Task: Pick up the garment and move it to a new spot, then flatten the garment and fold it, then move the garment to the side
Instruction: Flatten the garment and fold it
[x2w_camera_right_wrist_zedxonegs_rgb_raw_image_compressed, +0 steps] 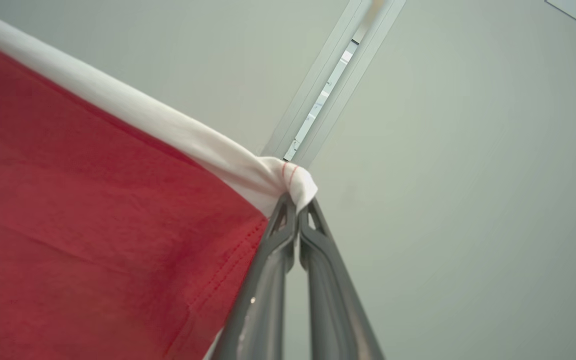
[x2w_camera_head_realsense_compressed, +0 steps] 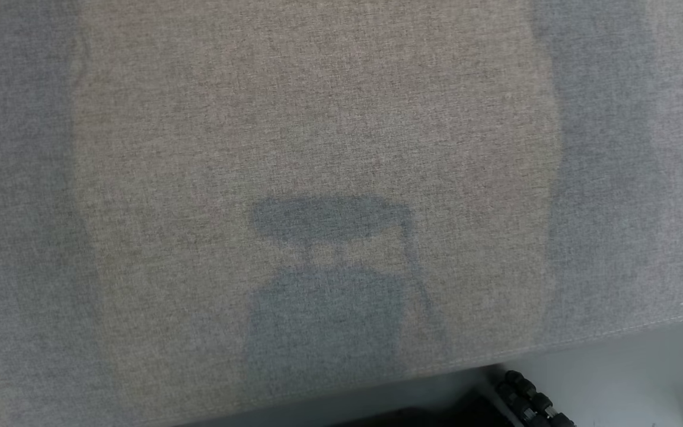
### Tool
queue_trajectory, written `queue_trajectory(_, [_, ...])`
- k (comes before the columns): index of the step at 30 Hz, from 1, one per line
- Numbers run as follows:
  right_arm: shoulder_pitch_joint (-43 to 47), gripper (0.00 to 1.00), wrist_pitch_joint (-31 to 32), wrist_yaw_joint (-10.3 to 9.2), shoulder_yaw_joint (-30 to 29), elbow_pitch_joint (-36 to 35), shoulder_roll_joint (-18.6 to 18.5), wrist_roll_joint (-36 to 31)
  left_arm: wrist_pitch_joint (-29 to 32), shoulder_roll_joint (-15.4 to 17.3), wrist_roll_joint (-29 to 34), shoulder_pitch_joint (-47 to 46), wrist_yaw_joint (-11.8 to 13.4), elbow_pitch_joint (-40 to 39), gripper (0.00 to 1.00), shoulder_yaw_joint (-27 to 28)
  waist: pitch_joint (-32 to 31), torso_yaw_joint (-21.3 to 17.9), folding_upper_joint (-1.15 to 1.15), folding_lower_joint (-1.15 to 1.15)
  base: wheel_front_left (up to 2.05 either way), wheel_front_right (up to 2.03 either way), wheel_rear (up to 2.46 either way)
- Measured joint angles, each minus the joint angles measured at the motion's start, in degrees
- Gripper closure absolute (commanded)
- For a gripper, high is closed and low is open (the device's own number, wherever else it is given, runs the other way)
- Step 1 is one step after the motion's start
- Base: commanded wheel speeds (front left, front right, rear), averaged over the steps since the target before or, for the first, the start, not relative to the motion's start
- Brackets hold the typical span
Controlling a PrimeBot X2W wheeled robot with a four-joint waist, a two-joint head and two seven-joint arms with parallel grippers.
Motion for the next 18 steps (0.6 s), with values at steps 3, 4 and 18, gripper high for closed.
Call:
queue_trajectory(3, [2.5, 1.00, 0.0, 0.00, 1.2, -2.0, 0.9, -1.4, -0.5, 0.1, -1.4, 0.7, 0.0, 0.0, 1.00, -1.2, 0.2, 0.3, 0.00, 0.00, 0.00, 0.00, 0.00])
queue_trajectory(4, [3.8, 1.00, 0.0, -0.01, 2.1, -2.1, 1.0, -1.4, -0.5, 0.4, -1.8, 1.5, 0.0, -0.1, 1.00, -2.0, 0.3, 0.4, 0.00, 0.00, 0.00, 0.00, 0.00])
queue_trajectory(18, [24.5, 1.00, 1.2, -0.01, 20.2, -8.7, -11.8, 11.5, -2.8, 4.0, -7.0, 31.0, 0.0, -10.7, 1.00, -10.7, -6.3, 2.3, 0.00, -0.01, 0.00, 0.00, 0.00])
